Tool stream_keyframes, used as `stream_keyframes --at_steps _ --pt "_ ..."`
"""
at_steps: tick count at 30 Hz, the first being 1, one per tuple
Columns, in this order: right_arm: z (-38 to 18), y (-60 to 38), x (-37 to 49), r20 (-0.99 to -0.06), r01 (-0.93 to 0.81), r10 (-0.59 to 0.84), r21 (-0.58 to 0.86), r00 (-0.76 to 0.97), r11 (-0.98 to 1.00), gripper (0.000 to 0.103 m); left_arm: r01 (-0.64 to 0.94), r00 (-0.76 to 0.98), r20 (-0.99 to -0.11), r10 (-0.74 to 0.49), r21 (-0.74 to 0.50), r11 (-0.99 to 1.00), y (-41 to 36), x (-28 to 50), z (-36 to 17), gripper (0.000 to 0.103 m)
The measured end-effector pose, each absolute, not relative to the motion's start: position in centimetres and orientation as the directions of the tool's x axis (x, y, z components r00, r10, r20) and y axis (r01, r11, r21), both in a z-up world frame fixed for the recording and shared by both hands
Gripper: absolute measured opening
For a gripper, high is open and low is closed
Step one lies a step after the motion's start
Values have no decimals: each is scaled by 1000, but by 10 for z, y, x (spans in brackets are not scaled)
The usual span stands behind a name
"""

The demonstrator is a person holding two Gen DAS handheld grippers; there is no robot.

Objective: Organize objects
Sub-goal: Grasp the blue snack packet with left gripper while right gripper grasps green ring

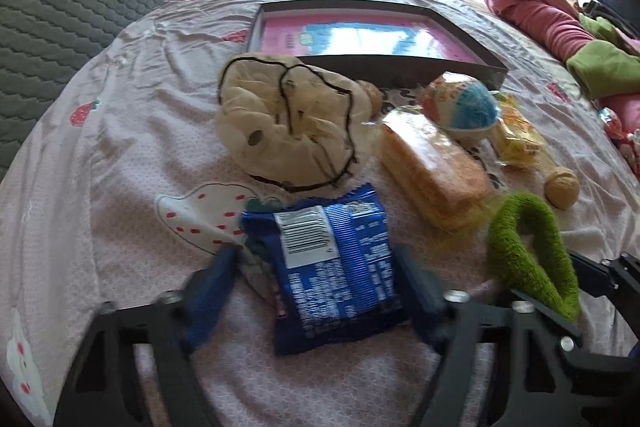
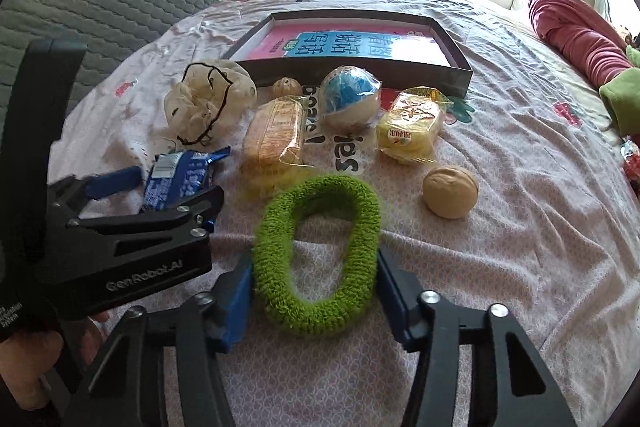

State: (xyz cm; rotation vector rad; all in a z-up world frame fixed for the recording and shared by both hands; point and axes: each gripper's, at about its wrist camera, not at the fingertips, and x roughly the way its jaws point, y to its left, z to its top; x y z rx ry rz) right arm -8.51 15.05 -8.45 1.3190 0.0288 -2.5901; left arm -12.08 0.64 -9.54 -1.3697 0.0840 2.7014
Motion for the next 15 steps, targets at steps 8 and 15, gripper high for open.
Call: stream_keyframes --at_steps 8,15 --pt "-81 159 -82 -784 237 -263 152 -562 -960 29 -151 -578 -808 110 -26 -988 10 -114 -92 56" --pt "-77 164 -73 -767 259 -312 195 -560 -946 27 -154 -580 -805 122 -38 -987 8 -105 -88 55"
